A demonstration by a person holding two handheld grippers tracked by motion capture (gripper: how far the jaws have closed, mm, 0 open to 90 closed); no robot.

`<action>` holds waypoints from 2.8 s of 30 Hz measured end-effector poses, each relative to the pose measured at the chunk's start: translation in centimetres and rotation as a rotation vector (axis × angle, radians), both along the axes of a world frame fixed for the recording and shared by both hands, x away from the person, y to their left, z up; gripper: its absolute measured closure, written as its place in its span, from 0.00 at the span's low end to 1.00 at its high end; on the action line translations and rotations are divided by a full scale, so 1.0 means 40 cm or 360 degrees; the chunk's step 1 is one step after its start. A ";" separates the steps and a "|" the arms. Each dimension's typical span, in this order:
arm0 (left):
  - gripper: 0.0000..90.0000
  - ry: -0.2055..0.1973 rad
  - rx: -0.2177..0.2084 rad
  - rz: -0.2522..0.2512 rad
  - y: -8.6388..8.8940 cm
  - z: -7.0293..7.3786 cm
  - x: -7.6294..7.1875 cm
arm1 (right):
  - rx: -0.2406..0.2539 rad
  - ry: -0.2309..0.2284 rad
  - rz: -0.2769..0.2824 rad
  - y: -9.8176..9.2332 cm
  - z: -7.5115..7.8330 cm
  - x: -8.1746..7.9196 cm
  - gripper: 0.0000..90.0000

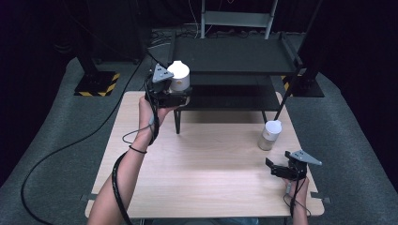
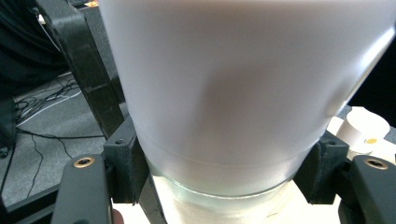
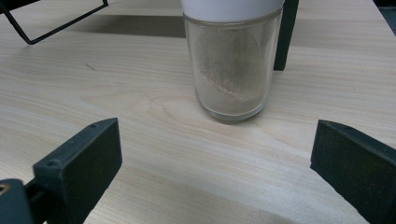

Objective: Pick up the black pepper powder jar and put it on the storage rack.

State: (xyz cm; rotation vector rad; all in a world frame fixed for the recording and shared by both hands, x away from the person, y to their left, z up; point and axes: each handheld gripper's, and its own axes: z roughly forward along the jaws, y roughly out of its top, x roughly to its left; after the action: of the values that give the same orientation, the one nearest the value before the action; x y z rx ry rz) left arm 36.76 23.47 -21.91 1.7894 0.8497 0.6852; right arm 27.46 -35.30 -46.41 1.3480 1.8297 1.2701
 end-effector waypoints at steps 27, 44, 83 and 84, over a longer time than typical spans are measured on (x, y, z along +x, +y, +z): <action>0.34 -0.0033 -0.0016 -0.0032 -0.007 0.062 -0.003 | 0.0000 0.0001 -0.0006 0.001 0.000 -0.001 0.01; 0.34 -0.0078 -0.0014 -0.0028 -0.023 0.115 -0.002 | 0.0002 -0.0001 -0.0006 0.001 0.000 -0.001 0.01; 0.34 -0.0035 -0.0002 0.0112 -0.068 0.212 0.089 | 0.0005 -0.0002 -0.0002 -0.001 -0.001 -0.001 0.01; 0.34 -0.0032 -0.0001 0.0116 -0.069 0.213 0.092 | 0.0005 -0.0002 -0.0002 -0.001 -0.001 -0.001 0.01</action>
State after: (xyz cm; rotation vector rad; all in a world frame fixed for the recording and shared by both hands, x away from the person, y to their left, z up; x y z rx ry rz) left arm 40.43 20.69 -13.39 1.7551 0.9052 0.7486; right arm 27.42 -35.32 -46.43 1.3500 1.8264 1.2732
